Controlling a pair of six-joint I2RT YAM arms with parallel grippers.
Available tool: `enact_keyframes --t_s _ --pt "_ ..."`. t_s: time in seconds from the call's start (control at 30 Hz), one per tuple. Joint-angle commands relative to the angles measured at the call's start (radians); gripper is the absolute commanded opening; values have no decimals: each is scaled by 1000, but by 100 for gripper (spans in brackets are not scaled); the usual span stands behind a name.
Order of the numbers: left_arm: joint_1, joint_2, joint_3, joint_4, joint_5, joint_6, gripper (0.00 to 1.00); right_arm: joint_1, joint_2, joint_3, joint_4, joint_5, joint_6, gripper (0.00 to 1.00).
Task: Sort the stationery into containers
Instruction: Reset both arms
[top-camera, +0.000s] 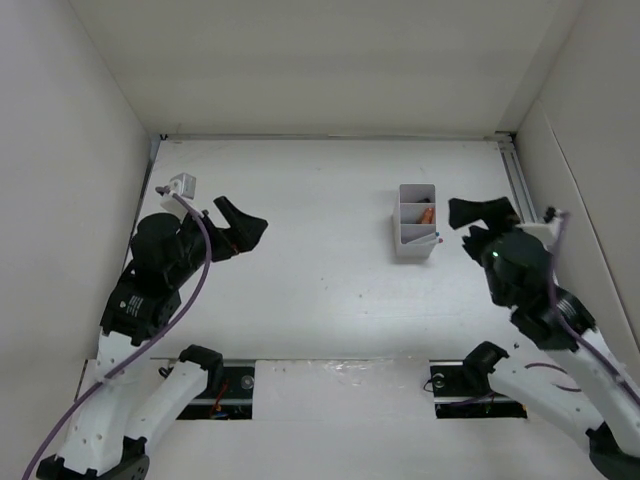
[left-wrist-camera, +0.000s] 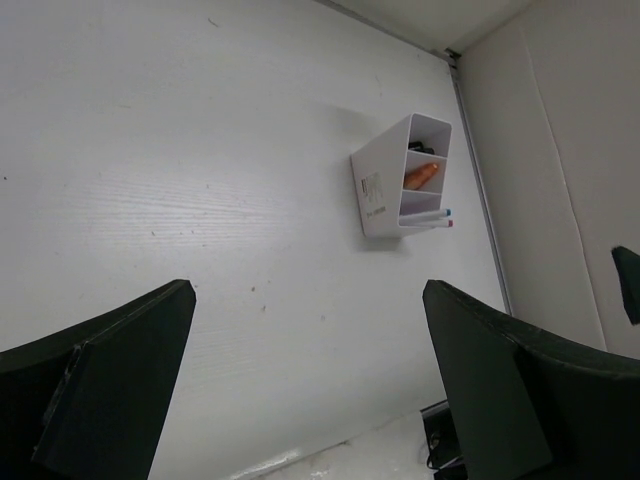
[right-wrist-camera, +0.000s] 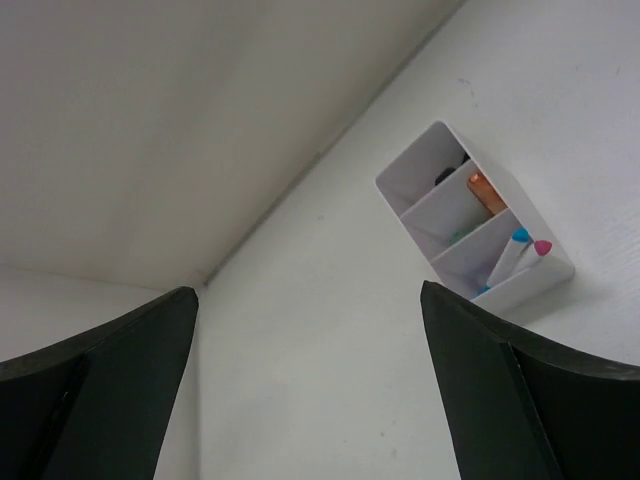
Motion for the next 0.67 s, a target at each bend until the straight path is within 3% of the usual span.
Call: enact_keyframes --t_s 0.0,0.13,0.33,0.63 --pt "2 -59 10 16 -55 -24 100 -25 -157 -41 -77 73 58 100" --pt "2 -82 -13 34 -46 -24 100 -46 -305 -54 -103 87 89 100" --pt "2 -50 -1 -1 -36 -1 100 -56 -271 -45 -218 136 204 100" --pt "2 -8 8 -20 13 49 100 -56 -204 -55 -229 80 264 100"
